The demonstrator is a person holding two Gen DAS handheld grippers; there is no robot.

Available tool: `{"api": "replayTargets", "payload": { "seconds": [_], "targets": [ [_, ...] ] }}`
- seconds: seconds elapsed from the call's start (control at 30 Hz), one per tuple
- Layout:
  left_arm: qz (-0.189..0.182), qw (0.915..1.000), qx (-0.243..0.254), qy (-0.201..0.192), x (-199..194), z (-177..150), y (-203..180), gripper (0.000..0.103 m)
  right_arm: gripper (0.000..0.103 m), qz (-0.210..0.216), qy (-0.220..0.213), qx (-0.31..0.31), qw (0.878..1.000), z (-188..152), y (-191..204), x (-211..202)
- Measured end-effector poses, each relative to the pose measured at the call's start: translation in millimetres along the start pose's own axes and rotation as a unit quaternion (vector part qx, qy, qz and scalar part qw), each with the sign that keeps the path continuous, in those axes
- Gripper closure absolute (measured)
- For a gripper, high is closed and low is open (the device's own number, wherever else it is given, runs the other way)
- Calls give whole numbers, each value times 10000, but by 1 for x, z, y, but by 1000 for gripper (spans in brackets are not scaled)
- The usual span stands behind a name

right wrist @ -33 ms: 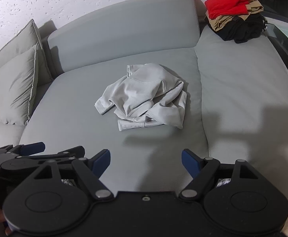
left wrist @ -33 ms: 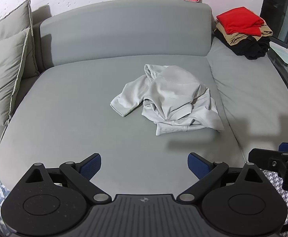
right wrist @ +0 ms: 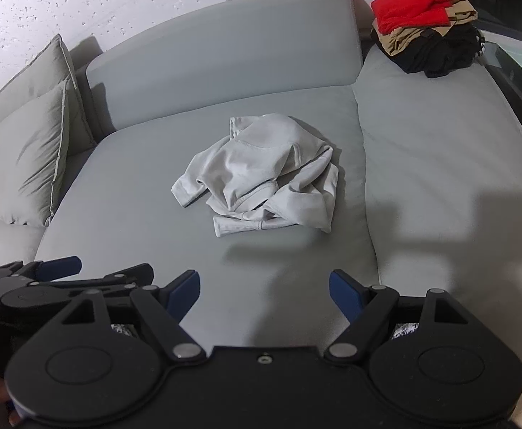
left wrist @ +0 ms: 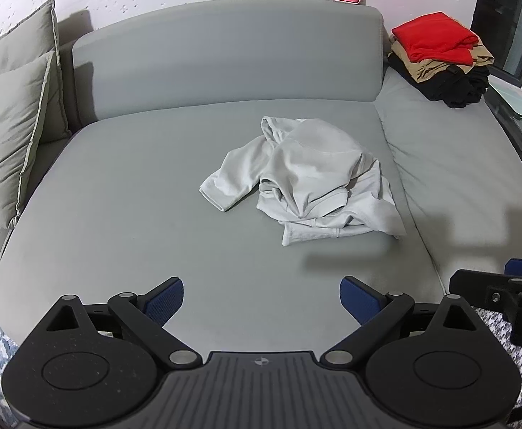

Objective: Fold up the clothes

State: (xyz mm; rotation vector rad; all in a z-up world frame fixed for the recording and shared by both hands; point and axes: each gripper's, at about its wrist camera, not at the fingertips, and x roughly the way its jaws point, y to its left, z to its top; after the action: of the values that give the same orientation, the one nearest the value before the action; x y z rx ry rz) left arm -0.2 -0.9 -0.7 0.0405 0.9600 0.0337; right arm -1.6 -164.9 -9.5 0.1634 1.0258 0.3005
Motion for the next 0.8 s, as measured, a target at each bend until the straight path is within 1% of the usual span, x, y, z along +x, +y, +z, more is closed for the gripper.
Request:
{"api": "replayTargets", "payload": {
  "seconds": [0.17,0.33,0.8],
  "targets": [
    [-61,9999,-59,76,0,-1,-2,7,24,-23,-4,-16,10000,2,-1,-2],
    [-46,9999,-81,115,1,5,-1,7,22,-38,-30,-20,10000,-2,-2,1],
    [-19,9999,-95,122,2,2,1,7,20,-67,10,-58,10000,-1,0,2]
  ]
}}
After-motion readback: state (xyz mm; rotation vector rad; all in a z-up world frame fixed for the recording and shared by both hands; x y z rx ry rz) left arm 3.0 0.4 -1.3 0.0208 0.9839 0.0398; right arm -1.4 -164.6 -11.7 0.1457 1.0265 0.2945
